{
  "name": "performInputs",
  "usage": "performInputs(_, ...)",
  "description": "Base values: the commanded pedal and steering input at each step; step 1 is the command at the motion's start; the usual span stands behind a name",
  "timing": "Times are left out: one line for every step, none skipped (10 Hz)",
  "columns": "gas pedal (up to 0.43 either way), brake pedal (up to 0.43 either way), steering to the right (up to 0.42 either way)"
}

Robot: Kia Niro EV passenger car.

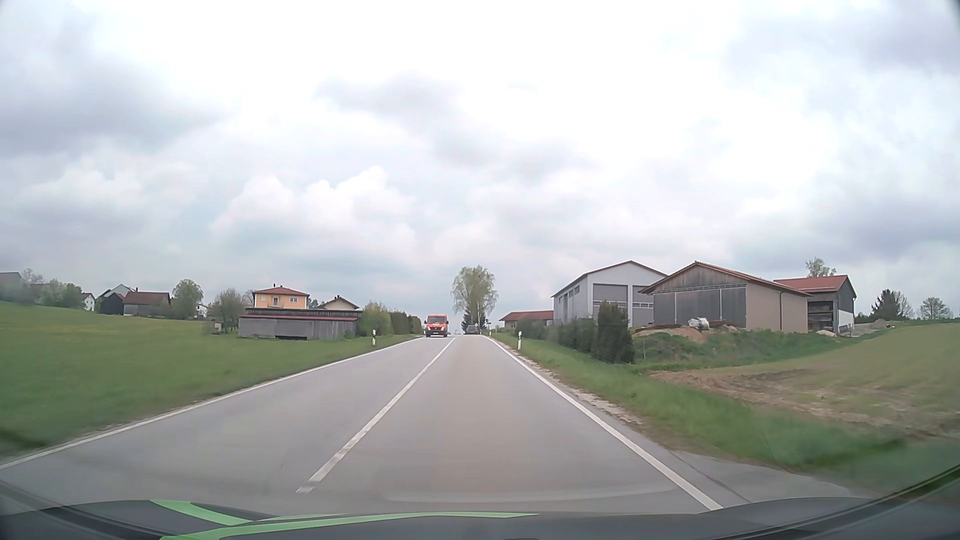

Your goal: Follow the waypoints while adhering to traffic rules and regulations

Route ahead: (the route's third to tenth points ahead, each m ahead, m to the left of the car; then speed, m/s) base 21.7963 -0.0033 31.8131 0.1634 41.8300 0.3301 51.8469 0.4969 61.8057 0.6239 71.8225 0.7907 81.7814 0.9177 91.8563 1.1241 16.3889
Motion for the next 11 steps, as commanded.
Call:
performInputs(0.449, 0.0, -0.002)
performInputs(0.441, 0.0, -0.005)
performInputs(0.441, 0.0, -0.007)
performInputs(0.441, 0.0, -0.007)
performInputs(0.441, 0.0, -0.006)
performInputs(0.441, 0.0, -0.006)
performInputs(0.441, 0.0, -0.005)
performInputs(0.441, 0.0, -0.003)
performInputs(0.441, 0.0, -0.003)
performInputs(0.441, 0.0, -0.003)
performInputs(0.441, 0.0, -0.003)
